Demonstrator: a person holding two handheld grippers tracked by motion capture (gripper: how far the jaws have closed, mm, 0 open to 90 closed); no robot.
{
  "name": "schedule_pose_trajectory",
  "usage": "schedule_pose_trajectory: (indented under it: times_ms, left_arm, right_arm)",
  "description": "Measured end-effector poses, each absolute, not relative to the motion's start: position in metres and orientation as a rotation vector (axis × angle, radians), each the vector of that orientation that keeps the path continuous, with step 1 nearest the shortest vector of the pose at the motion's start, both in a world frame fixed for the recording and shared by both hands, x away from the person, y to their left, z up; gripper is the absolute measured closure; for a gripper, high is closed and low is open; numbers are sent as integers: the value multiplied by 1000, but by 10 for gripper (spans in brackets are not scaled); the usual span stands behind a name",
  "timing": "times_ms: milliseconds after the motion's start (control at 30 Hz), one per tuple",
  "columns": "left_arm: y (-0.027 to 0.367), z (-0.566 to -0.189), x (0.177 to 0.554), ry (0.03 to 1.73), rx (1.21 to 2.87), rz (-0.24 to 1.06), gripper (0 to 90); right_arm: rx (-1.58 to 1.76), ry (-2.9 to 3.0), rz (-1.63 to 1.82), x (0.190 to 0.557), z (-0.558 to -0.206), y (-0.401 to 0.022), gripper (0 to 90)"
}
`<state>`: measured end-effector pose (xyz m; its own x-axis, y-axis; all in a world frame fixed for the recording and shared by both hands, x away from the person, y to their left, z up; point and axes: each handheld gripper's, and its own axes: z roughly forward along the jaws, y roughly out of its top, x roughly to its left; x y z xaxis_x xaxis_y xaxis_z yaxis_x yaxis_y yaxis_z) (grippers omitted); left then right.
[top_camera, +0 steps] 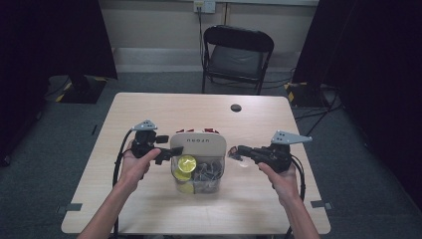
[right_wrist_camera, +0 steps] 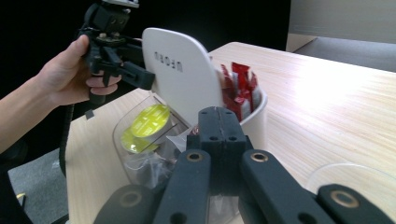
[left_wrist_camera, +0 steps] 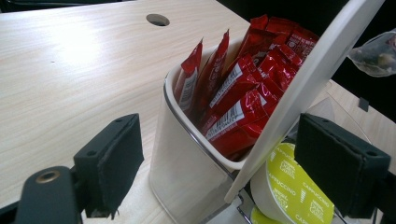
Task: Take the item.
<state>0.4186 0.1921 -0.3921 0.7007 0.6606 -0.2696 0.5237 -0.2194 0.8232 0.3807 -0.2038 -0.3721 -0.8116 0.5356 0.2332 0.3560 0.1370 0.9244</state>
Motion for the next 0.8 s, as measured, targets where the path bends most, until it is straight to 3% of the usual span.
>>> schedule_pose_trajectory:
  times_ms: [800]
  left_arm:
    - [193, -392, 419, 922, 1886, 166, 151]
  right_arm:
    - [996, 2193, 1633, 408, -378, -216, 900]
